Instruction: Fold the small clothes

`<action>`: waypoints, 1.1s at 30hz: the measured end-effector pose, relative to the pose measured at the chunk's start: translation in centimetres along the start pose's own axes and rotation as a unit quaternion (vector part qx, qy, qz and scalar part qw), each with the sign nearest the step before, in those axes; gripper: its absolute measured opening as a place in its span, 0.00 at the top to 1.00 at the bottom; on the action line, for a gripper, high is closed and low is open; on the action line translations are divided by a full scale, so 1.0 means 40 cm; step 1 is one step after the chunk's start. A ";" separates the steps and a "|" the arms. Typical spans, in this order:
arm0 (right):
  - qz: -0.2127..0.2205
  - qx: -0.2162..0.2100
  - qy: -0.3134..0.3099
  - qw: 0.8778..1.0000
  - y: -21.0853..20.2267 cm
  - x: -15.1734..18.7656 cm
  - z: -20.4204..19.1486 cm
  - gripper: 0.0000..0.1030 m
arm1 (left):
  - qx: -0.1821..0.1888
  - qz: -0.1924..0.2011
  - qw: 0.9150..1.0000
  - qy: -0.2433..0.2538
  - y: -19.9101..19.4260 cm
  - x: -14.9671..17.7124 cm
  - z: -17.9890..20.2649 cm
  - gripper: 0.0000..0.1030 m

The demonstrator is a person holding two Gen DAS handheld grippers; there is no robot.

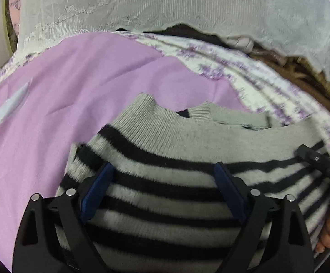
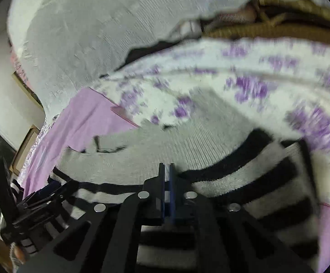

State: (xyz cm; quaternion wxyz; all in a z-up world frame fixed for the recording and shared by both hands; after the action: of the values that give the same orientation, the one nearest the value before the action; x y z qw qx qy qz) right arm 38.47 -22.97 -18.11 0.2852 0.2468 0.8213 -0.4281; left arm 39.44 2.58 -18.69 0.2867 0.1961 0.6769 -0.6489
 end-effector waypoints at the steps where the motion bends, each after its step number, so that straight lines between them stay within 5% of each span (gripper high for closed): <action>1: 0.005 -0.001 -0.012 1.000 -0.022 0.002 -0.021 0.94 | 0.015 0.004 1.000 -0.003 -0.021 0.006 0.000 0.15; 6: -0.031 -0.015 -0.049 0.998 -0.016 0.051 -0.111 0.91 | 0.070 -0.010 0.997 0.013 -0.060 0.045 0.027 0.09; 8: -0.071 0.001 -0.053 0.996 0.022 0.102 -0.103 0.84 | 0.037 -0.023 0.998 0.043 -0.029 0.073 0.045 0.05; 11: -0.053 0.024 -0.099 0.993 0.028 0.139 -0.105 0.84 | -0.013 -0.001 0.997 0.078 -0.019 0.084 0.071 0.04; 20: 0.002 0.033 -0.118 0.992 -0.125 0.178 -0.146 0.77 | -0.002 0.043 0.998 0.044 -0.136 0.122 0.011 0.04; 22: -0.003 0.039 -0.117 0.992 -0.142 0.203 -0.139 0.68 | -0.001 0.037 0.999 0.029 -0.152 0.140 -0.023 0.04; 26: -0.046 0.037 -0.089 0.994 -0.132 0.247 -0.082 0.67 | -0.023 -0.023 0.999 0.016 -0.098 0.177 -0.080 0.04; 33: -0.036 0.047 -0.100 0.993 -0.153 0.266 -0.089 0.67 | -0.035 0.001 0.999 0.024 -0.140 0.199 -0.090 0.05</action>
State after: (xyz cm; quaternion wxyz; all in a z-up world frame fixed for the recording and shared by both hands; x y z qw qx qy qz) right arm 25.98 -21.36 -20.23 0.3381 0.1867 0.7758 -0.4989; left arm 29.33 4.86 -19.53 0.2777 0.2018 0.7060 -0.6194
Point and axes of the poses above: each gripper's, at about its wrist camera, not at the fingertips, and y roughly the way its jaws point, z to its right, x to its underside, the point moved 6 cm from there along y, roughly the way its jaws point, and after that the axes turned 10 degrees about -x, right-handed, at the moved point
